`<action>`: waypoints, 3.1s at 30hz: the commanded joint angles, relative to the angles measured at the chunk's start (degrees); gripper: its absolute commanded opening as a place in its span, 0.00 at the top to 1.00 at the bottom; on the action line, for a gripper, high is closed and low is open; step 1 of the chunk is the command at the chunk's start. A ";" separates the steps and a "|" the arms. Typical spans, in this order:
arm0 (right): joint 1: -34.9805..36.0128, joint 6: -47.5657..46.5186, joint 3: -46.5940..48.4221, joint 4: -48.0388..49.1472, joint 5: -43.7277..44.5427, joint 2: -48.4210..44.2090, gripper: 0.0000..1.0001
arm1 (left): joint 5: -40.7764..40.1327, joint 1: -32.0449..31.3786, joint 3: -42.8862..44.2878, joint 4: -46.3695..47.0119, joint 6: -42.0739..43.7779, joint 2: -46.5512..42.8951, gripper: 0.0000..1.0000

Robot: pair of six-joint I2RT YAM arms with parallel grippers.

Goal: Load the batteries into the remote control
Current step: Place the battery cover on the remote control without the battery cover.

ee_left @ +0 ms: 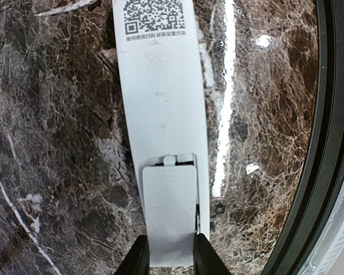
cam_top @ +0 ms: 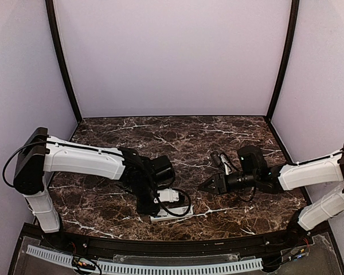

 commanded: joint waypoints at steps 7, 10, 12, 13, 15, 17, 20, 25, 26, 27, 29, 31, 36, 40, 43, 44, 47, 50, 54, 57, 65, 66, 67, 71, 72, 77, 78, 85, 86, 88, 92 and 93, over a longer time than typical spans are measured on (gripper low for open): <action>-0.50 -0.40 -1.00 1.59 0.07 -0.17 0.56 | 1.26 -0.28 0.85 -1.93 -1.02 0.98 0.73; -0.49 -0.41 -0.92 1.64 0.01 -0.19 0.56 | 1.20 -0.29 0.77 -1.96 -1.20 1.06 0.73; -0.53 -0.49 -0.92 1.68 0.03 -0.08 0.56 | 1.38 -0.28 0.76 -1.96 -1.34 1.19 0.73; -0.53 -0.50 -0.89 1.68 -0.01 -0.02 0.56 | 1.00 -0.28 0.76 -1.89 -1.42 1.34 0.73; -0.48 -0.48 -0.89 1.72 -0.14 -0.02 0.56 | 0.81 -0.28 0.70 -1.95 -1.41 1.52 0.72; -0.48 -0.49 -0.91 1.72 -0.06 -0.02 0.56 | 0.83 -0.28 0.75 -2.08 -1.49 1.73 0.72; -0.53 -0.49 -0.93 1.73 -0.06 0.02 0.56 | 0.84 -0.28 0.68 -2.20 -1.58 1.85 0.72; -0.49 -0.48 -0.92 1.94 -0.20 0.18 0.56 | 0.74 -0.28 0.95 -2.08 -1.78 1.86 0.69; -0.48 -0.45 -0.93 2.02 -0.27 0.20 0.56 | 0.58 -0.28 1.05 -2.01 -1.82 1.86 0.69; -0.54 -0.49 -0.94 2.03 -0.24 0.20 0.56 | 0.55 -0.28 1.08 -1.94 -1.82 1.88 0.68; -0.54 -0.50 -0.92 2.03 -0.32 0.20 0.56 | 0.55 -0.28 1.27 -1.88 -1.85 1.92 0.67; -0.48 -0.45 -1.01 2.08 -0.42 0.11 0.56 | 0.68 -0.31 1.47 -1.94 -1.75 1.90 0.65; -0.51 -0.58 -0.99 2.20 -0.63 0.51 0.57 | 0.43 -0.28 2.21 -2.20 -1.92 0.83 0.58; -0.49 -0.46 -0.96 2.60 -0.94 0.77 0.56 | -0.23 -0.28 2.87 -2.62 -1.72 -0.28 0.54; -0.49 -0.45 -1.03 2.73 -1.02 0.80 0.56 | -0.67 -0.29 3.17 -2.95 -1.57 -0.56 0.53; -0.48 -0.47 -1.05 2.72 -1.10 0.79 0.56 | -0.73 -0.22 3.19 -3.30 -1.54 -0.77 0.53; -0.53 -0.58 -0.97 2.82 -1.46 0.94 0.56 | 0.60 -0.24 2.61 -3.25 -1.50 -1.63 0.51; -0.49 -0.66 -1.00 2.91 -1.62 1.12 0.56 | 1.68 -0.01 0.74 -0.90 -2.56 -4.22 0.45; -0.48 -0.63 -0.96 3.45 -2.20 1.49 0.57 | 2.20 0.45 -3.30 3.85 -3.74 -8.24 0.40; -0.54 -0.76 -0.65 3.61 -2.60 1.93 0.56 | 3.33 0.48 -6.17 7.23 -3.89 -10.34 0.37; -0.49 -0.68 -0.44 3.34 -2.46 2.20 0.56 | 2.56 0.46 -11.06 13.20 -4.23 -11.81 0.29; -0.48 -0.66 -0.36 3.33 -2.51 2.24 0.56 | 2.48 0.43 -12.04 14.27 -4.23 -12.10 0.29; -0.53 -0.72 -0.31 3.35 -2.56 2.30 0.56 | 2.47 0.43 -12.49 14.68 -4.22 -12.64 0.30; -0.48 -0.68 -0.30 3.43 -2.52 2.62 0.57 | 1.12 -0.10 -14.61 16.64 -3.81 -13.46 0.34; -0.49 -0.68 -0.28 3.50 -2.59 2.66 0.57 | 0.74 -0.24 -14.97 16.95 -3.80 -13.33 0.36; -0.48 -0.68 -0.22 3.61 -2.66 2.62 0.57 | 0.59 -0.31 -16.38 17.87 -3.73 -12.63 0.43; -0.48 -0.66 -0.24 3.55 -2.66 2.66 0.57 | 0.78 -0.36 -16.55 18.09 -3.66 -12.51 0.44; -0.53 -0.63 -0.36 3.61 -2.61 2.71 0.57 | 1.48 -0.75 -16.72 18.17 -3.43 -11.85 0.44; -0.49 -0.63 -0.38 3.68 -2.61 2.73 0.57 | 1.44 -0.82 -16.68 18.17 -3.50 -11.61 0.43; -0.48 -0.58 -0.48 3.78 -2.64 2.75 0.57 | 1.14 -1.10 -16.71 18.08 -3.55 -11.25 0.44; -0.48 -0.49 -0.51 3.87 -2.61 2.88 0.57 | 0.72 -1.47 -16.52 18.01 -3.61 -10.91 0.46; -0.56 -0.50 -0.50 3.86 -2.61 2.96 0.57 | 0.55 -1.61 -16.54 18.00 -3.61 -10.85 0.46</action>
